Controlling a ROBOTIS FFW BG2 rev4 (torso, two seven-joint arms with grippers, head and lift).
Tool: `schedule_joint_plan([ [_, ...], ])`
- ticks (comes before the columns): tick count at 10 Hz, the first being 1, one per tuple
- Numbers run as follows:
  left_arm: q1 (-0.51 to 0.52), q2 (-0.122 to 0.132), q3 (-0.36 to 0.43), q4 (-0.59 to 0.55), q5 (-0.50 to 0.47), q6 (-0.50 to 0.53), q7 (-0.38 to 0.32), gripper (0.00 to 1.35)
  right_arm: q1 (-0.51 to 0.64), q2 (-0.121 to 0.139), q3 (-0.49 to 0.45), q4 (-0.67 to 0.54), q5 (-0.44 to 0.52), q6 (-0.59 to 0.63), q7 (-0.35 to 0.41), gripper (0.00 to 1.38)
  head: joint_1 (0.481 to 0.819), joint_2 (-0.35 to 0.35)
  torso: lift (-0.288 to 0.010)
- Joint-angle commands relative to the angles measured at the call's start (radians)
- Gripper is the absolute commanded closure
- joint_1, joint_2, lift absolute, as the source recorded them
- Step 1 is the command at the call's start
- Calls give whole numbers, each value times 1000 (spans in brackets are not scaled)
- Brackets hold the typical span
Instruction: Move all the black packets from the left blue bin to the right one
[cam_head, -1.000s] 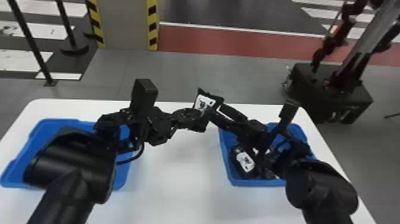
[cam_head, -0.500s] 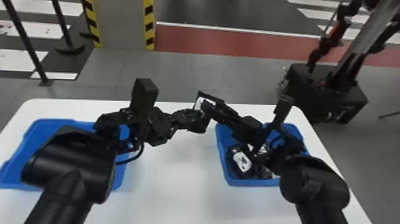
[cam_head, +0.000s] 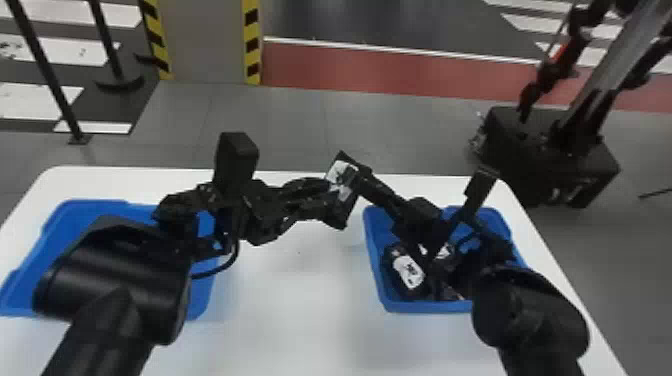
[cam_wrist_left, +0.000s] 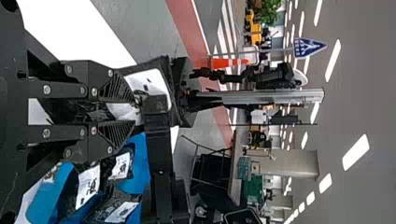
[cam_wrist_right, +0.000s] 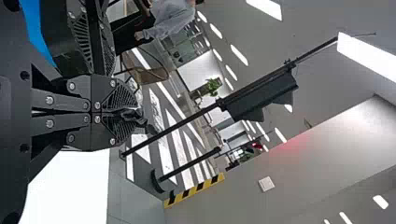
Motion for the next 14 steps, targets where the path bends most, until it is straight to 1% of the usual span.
schedule_joint_plan([
  [1,33,0,41,0,-2,-16,1,318,23,-6,-50,-19,1,-10,-5,1285,695,-142,-110],
  [2,60,2,79,-2,1,-38,1,140,63,-17,-93,-58,3,-12,-34,1285,695,-144,-110],
  [3,99,3,130,-27,5,-50,1,134,92,-33,-133,-78,3,-15,-67,1285,695,-155,-110],
  [4,156,3,189,-81,5,-50,1,134,114,-49,-168,-66,6,-15,-91,1285,695,-167,-110],
  [5,212,2,248,-140,5,-41,1,134,129,-66,-193,-39,9,-15,-109,1285,695,-175,-110],
  [6,278,0,323,-213,7,-31,1,134,134,-88,-215,15,12,-15,-122,1285,695,-177,-110],
  [7,335,-8,393,-277,8,-31,1,134,127,-109,-225,77,13,-15,-123,1283,695,-170,-110],
  [8,404,-21,475,-351,19,-41,1,134,122,-125,-234,106,15,-20,-142,1283,695,-164,-110],
  [9,453,-35,536,-405,25,-50,1,134,122,-134,-256,111,16,-20,-154,1280,695,-150,-110],
  [10,487,-40,588,-437,33,-65,3,134,131,-135,-285,106,23,-20,-162,868,695,-134,-110],
  [11,504,-46,619,-439,54,-97,5,134,168,-134,-296,50,55,-20,-185,237,695,-127,-110],
  [12,514,-52,639,-444,57,-129,6,134,235,-128,-294,-51,89,-20,-234,-2,695,-119,-110],
  [13,521,-55,648,-444,59,-146,8,134,296,-111,-296,-149,107,-22,-264,116,695,-116,-110],
  [14,531,-58,648,-444,64,-171,8,134,355,-92,-296,-232,136,-66,-269,214,695,-108,-110],
])
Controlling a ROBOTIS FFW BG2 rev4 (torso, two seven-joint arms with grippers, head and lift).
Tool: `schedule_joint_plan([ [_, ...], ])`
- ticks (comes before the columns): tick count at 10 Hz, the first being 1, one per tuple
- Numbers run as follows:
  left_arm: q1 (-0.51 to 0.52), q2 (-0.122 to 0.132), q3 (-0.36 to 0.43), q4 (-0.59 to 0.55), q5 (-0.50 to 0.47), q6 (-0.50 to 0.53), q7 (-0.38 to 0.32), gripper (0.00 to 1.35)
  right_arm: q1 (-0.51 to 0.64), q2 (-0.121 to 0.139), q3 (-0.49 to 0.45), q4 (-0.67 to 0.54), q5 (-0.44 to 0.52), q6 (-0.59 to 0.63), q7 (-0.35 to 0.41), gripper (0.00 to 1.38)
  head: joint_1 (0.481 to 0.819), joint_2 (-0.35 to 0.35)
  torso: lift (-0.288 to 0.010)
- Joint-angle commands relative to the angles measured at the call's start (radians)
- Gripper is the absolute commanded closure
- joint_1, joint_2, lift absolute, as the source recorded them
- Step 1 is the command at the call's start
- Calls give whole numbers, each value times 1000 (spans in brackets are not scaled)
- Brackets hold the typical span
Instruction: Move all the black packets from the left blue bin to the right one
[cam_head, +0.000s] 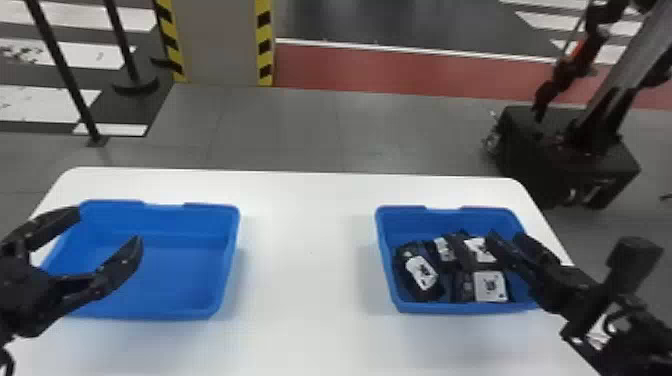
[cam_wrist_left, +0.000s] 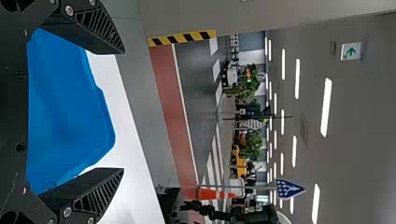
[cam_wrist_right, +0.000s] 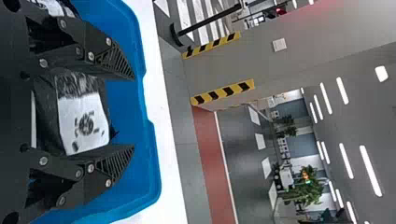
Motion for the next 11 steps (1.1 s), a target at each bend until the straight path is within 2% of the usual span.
schedule_joint_plan([
  [1,16,-6,3,0,10,-64,4,134,119,37,0,-173,61,-45,2,271,695,-101,-110],
  [2,45,-6,3,-3,21,-128,30,140,193,69,1,-254,91,-81,4,286,695,-88,-110],
  [4,139,-6,-14,-8,68,-253,115,148,289,129,3,-296,116,-248,40,292,695,-47,-110],
  [5,207,-6,-52,-8,110,-305,193,144,345,150,3,-384,187,-290,40,292,695,-31,-110],
  [6,266,-6,-71,-20,122,-334,254,148,365,157,23,-416,239,-300,40,292,695,-26,-110],
  [7,310,-6,-69,-37,110,-386,276,148,379,169,46,-419,265,-300,39,292,695,-16,-110],
  [8,340,-6,-83,-62,111,-393,280,148,431,202,46,-448,289,-300,39,292,695,1,-110],
  [11,448,-6,-151,-111,165,-408,353,148,603,202,43,-519,286,-302,-1,292,695,-15,-110],
])
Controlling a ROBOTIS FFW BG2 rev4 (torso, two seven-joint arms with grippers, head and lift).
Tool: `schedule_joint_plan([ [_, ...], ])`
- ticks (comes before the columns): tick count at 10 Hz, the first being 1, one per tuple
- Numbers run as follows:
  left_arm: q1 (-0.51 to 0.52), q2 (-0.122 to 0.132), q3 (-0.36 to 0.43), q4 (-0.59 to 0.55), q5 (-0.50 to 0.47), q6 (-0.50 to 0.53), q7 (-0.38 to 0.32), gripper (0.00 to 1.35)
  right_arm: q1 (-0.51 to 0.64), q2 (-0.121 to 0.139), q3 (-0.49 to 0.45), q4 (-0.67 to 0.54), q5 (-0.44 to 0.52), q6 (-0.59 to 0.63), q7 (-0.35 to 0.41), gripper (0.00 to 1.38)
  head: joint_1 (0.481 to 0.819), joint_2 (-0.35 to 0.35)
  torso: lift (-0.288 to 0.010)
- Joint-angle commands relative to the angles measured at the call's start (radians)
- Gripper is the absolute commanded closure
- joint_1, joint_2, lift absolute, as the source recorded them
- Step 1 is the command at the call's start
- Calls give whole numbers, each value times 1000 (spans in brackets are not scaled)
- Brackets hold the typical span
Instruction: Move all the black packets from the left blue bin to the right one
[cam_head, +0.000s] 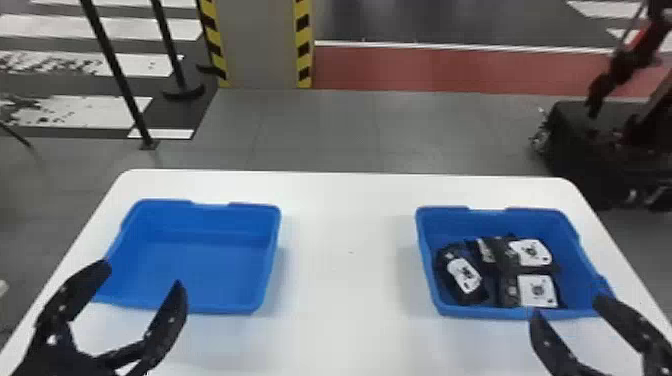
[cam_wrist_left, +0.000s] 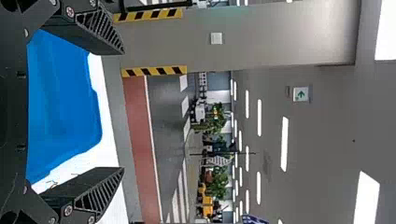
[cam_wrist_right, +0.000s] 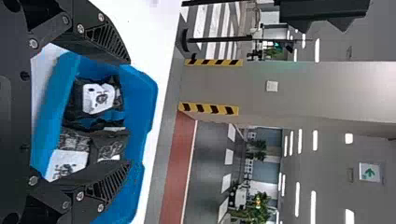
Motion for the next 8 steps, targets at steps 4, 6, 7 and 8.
schedule_joint_plan([
  [4,64,-3,-11,-22,22,-1,14,148,51,3,2,-13,-7,-17,-2,292,695,-29,-110],
  [6,64,-3,-11,-22,25,-4,17,148,51,3,2,-6,-7,-22,-2,294,695,-30,-110],
  [7,64,-3,-11,-22,28,-6,17,148,56,3,3,-6,-9,-27,-2,294,695,-31,-110],
  [8,64,-3,-13,-22,29,-6,17,148,56,3,3,-9,-10,-27,-2,294,695,-30,-110],
])
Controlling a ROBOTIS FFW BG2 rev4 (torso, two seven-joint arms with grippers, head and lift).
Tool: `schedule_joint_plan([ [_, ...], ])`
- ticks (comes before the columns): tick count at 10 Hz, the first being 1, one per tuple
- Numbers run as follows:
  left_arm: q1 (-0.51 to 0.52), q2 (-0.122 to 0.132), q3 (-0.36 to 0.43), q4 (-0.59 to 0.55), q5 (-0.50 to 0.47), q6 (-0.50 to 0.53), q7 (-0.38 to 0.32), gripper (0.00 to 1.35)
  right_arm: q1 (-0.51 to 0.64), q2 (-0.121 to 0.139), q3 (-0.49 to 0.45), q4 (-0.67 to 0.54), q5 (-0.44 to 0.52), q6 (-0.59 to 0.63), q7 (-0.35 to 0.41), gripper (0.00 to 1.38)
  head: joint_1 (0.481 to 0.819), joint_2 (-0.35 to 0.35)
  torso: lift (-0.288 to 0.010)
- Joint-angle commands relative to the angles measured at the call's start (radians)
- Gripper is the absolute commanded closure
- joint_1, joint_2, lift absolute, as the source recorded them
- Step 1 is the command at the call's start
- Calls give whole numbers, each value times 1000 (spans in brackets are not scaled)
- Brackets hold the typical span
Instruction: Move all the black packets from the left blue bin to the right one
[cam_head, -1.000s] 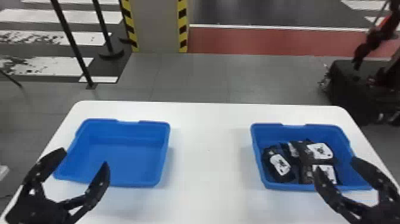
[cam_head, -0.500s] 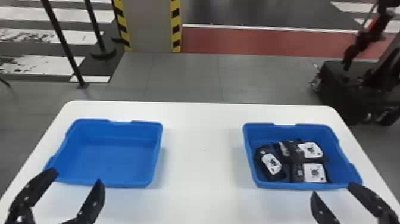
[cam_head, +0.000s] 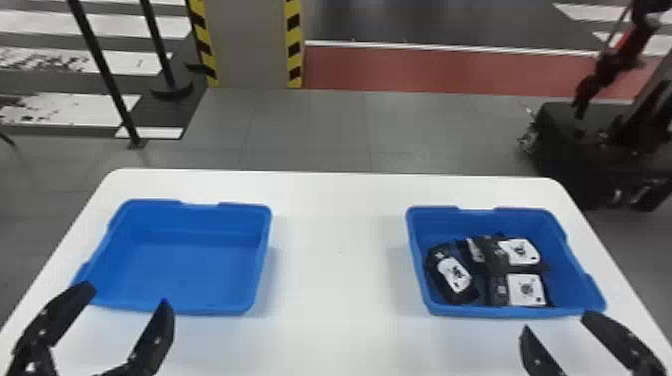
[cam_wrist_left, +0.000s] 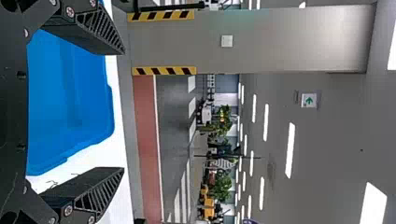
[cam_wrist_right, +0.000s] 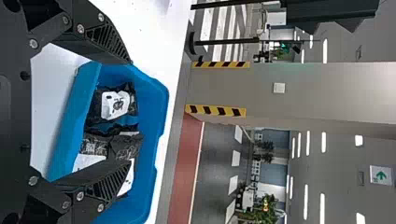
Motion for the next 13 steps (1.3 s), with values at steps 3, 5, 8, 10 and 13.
schedule_joint_plan([
  [3,5,-3,-1,0,7,4,0,148,-16,2,8,11,-7,-6,0,292,695,-27,-110],
  [5,5,-3,1,0,10,7,0,148,-26,2,9,16,-18,-18,2,294,695,-23,-110],
  [8,0,-3,1,0,12,7,0,148,-36,2,9,23,-18,-23,0,294,695,-21,-110],
  [10,5,-3,1,0,17,7,2,148,-36,2,12,28,-21,-23,0,292,695,-20,-110],
  [13,5,-3,2,0,17,12,3,148,-36,2,17,38,-28,-23,0,292,695,-17,-110],
])
